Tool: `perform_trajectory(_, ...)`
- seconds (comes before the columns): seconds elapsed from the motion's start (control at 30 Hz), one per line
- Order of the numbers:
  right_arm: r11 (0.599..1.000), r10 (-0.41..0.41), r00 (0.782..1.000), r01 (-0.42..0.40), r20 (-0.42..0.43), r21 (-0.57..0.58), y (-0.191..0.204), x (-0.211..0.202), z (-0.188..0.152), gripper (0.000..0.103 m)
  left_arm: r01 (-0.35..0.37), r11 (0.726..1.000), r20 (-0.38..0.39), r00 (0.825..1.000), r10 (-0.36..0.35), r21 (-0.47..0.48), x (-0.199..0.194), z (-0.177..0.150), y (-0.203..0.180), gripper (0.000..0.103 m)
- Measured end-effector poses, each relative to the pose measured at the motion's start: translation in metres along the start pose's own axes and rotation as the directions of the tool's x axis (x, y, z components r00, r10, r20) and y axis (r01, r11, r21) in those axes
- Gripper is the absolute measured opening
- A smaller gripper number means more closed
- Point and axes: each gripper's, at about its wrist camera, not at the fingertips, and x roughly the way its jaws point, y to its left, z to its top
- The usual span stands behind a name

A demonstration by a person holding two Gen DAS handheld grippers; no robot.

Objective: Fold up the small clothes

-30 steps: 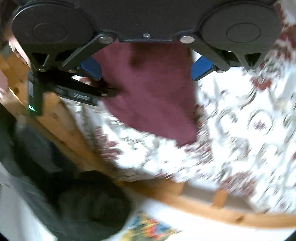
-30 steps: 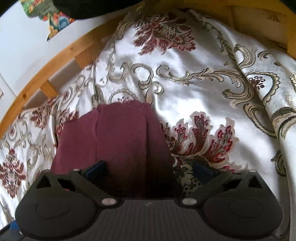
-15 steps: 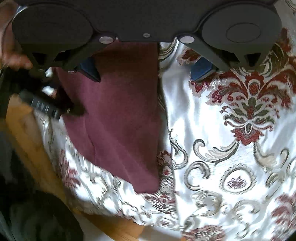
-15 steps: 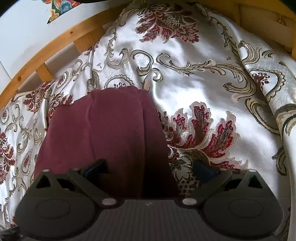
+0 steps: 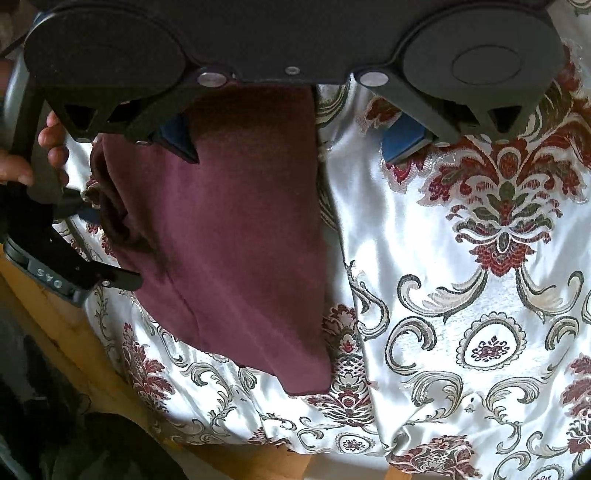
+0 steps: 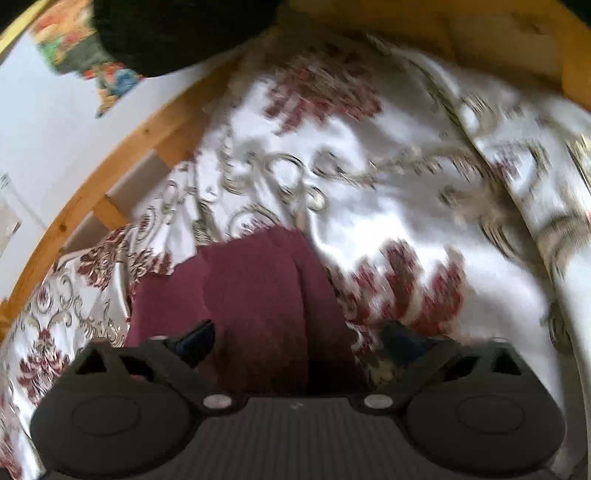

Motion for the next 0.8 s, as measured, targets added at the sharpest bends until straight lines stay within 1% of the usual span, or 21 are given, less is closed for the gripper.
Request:
perform_trajectory(0.07, 0.997, -0.027, 0.999, 0.029, 0.032, -0.07, 0.007, 0.001, 0.001, 0.063, 0.002, 1.0, -0.002, 1.0, -0.002, -0.005, 0.0, 0.001, 0.0, 0.102)
perform_trajectory(0.1, 0.994, -0.032, 0.999, 0.037, 0.043, -0.101, 0.01, 0.002, 0.001, 0.045, 0.004, 1.0, -0.004, 1.0, -0.004, -0.01, -0.001, 0.002, 0.001, 0.103)
perform_trajectory(0.13, 0.991, -0.034, 0.998, 0.04, 0.047, -0.125, 0.013, 0.003, 0.001, 0.035, 0.006, 1.0, -0.007, 1.0, -0.006, -0.016, -0.001, 0.002, 0.001, 0.102)
perform_trajectory(0.17, 0.989, -0.034, 0.998, 0.041, 0.052, -0.144, 0.015, 0.004, 0.001, 0.021, 0.009, 1.0, -0.009, 1.0, -0.009, -0.023, -0.002, 0.003, 0.002, 0.102)
perform_trajectory(0.23, 0.983, -0.037, 0.996, 0.05, 0.077, -0.177, 0.017, 0.005, 0.002, 0.016, 0.017, 0.999, -0.013, 1.0, -0.017, -0.042, -0.005, 0.004, 0.002, 0.102)
perform_trajectory(0.27, 0.98, -0.041, 0.995, 0.058, 0.093, -0.19, 0.018, 0.004, 0.002, 0.011, 0.021, 0.999, -0.011, 1.0, -0.022, -0.048, -0.007, 0.004, 0.002, 0.102)
perform_trajectory(0.37, 0.975, -0.06, 0.989, 0.087, 0.135, -0.205, 0.015, 0.006, 0.006, 0.01, 0.036, 0.999, 0.009, 0.999, -0.036, -0.03, -0.013, 0.003, -0.002, 0.102)
perform_trajectory(0.47, 0.985, -0.055, 0.993, 0.07, 0.101, -0.157, 0.006, 0.014, 0.006, 0.012, 0.041, 0.999, 0.028, 0.999, -0.041, 0.008, -0.016, 0.004, -0.008, 0.102)
perform_trajectory(0.5, 0.99, -0.047, 0.995, 0.058, 0.087, -0.132, 0.003, 0.015, 0.005, 0.02, 0.05, 0.999, 0.037, 0.998, -0.051, 0.019, -0.017, 0.004, -0.01, 0.102)
perform_trajectory(0.53, 0.993, -0.038, 0.996, 0.046, 0.079, -0.106, 0.001, 0.014, 0.004, 0.023, 0.058, 0.998, 0.043, 0.997, -0.059, 0.024, -0.017, 0.004, -0.011, 0.102)
perform_trajectory(0.57, 0.996, -0.024, 0.997, 0.03, 0.075, -0.083, -0.001, 0.014, 0.004, 0.032, 0.063, 0.998, 0.049, 0.997, -0.064, 0.026, -0.018, 0.004, -0.011, 0.102)
perform_trajectory(0.6, 0.998, -0.005, 0.997, 0.009, 0.073, -0.055, -0.003, 0.013, 0.004, 0.047, 0.067, 0.997, 0.053, 0.996, -0.069, 0.025, -0.017, 0.004, -0.012, 0.102)
perform_trajectory(0.63, 1.0, 0.018, 0.997, -0.016, 0.072, -0.023, -0.007, 0.013, 0.004, 0.054, 0.071, 0.997, 0.053, 0.996, -0.072, 0.021, -0.017, 0.005, -0.011, 0.102)
perform_trajectory(0.67, 0.999, 0.038, 0.997, -0.039, 0.066, 0.01, -0.01, 0.013, 0.004, 0.063, 0.072, 0.997, 0.048, 0.996, -0.072, 0.016, -0.016, 0.004, -0.011, 0.102)
perform_trajectory(0.7, 0.998, 0.049, 0.997, -0.051, 0.054, 0.037, -0.013, 0.015, 0.004, 0.068, 0.067, 0.998, 0.034, 0.997, -0.067, 0.008, -0.013, 0.005, -0.009, 0.102)
perform_trajectory(0.77, 0.996, 0.047, 0.999, -0.049, 0.025, 0.071, -0.018, 0.019, 0.002, 0.069, 0.055, 0.998, -0.012, 0.998, -0.056, -0.025, -0.005, 0.005, -0.005, 0.102)
perform_trajectory(0.8, 0.996, 0.041, 0.999, -0.042, 0.014, 0.078, -0.02, 0.022, 0.0, 0.069, 0.059, 0.997, -0.02, 0.998, -0.06, -0.046, -0.003, 0.004, -0.002, 0.102)
